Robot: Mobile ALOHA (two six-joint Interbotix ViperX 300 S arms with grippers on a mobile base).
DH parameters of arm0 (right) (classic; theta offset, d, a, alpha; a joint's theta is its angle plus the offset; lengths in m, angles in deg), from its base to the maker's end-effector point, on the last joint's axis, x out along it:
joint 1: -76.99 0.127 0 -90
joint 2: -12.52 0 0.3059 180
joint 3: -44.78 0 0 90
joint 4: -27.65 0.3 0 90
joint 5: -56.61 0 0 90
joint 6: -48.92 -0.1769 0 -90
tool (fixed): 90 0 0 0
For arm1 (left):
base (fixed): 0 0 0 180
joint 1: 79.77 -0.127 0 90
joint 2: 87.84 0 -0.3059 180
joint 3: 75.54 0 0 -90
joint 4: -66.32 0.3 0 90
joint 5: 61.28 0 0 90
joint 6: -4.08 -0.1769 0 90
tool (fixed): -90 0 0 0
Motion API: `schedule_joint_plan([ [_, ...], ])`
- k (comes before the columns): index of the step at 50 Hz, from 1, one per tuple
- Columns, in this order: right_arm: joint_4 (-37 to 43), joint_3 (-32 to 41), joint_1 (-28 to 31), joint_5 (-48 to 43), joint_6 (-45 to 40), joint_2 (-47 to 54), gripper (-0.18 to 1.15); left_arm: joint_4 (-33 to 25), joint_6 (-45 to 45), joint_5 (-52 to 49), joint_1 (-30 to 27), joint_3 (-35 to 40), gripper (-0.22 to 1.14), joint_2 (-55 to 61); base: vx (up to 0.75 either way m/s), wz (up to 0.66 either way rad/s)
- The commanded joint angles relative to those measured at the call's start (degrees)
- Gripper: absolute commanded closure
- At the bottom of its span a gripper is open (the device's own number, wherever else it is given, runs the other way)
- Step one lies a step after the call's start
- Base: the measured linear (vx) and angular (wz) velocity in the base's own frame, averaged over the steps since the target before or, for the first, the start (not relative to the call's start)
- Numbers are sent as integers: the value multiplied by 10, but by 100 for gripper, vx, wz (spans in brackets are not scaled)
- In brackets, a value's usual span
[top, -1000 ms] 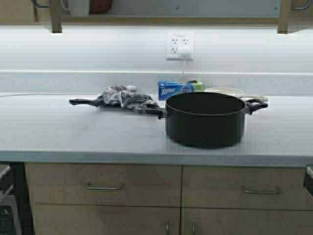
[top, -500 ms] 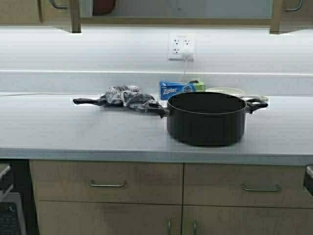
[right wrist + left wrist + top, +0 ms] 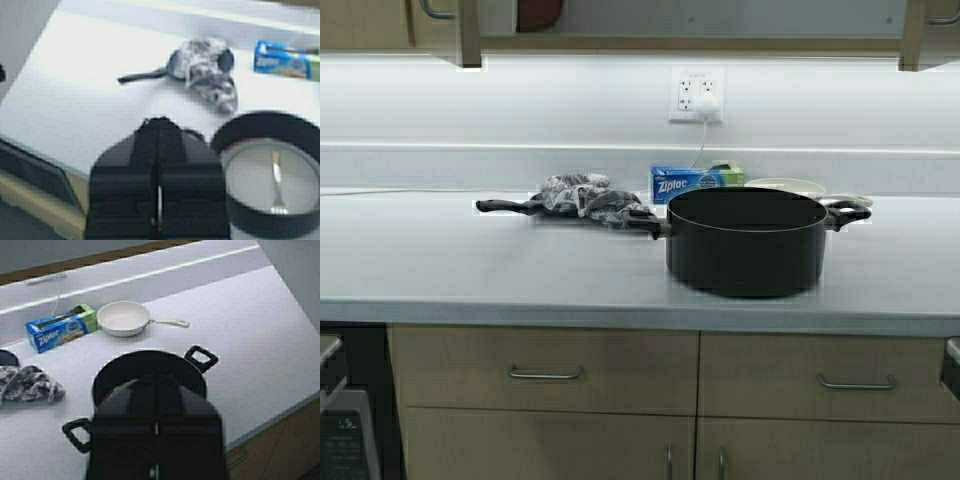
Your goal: Open the cabinet, put the pot inside, then close it
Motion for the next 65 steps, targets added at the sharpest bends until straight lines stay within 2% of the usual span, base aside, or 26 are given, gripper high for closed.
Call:
schedule_joint_plan([
  [1, -5, 36, 2, -70, 0, 75, 90, -8, 17, 71, -8, 65, 88, 86, 0, 0],
  [9, -25, 98, -10, -93, -4, 185, 90, -18, 18, 94, -33, 145, 88, 187, 0, 0],
  [17, -25, 138, -42, -100, -4, 253, 90, -25, 18, 100, -82, 178, 88, 238, 0, 0],
  [24, -25, 114, -86, -100, -4, 245, 90, -26, 18, 99, -118, 147, 88, 222, 0, 0],
  [41, -33, 35, -197, -82, -4, 141, 90, -25, 14, 101, -176, 33, 88, 124, 0, 0],
  [50, -36, 21, -205, -68, -6, 109, 90, -25, 18, 101, -176, 12, 88, 93, 0, 0],
  [60, -29, -5, -192, -60, -69, 89, 89, -25, 56, 103, -120, 10, 87, 91, 0, 0],
  [65, -12, -37, -189, -77, -143, 76, 74, -23, 105, 122, -85, -8, 80, 98, 0, 0],
])
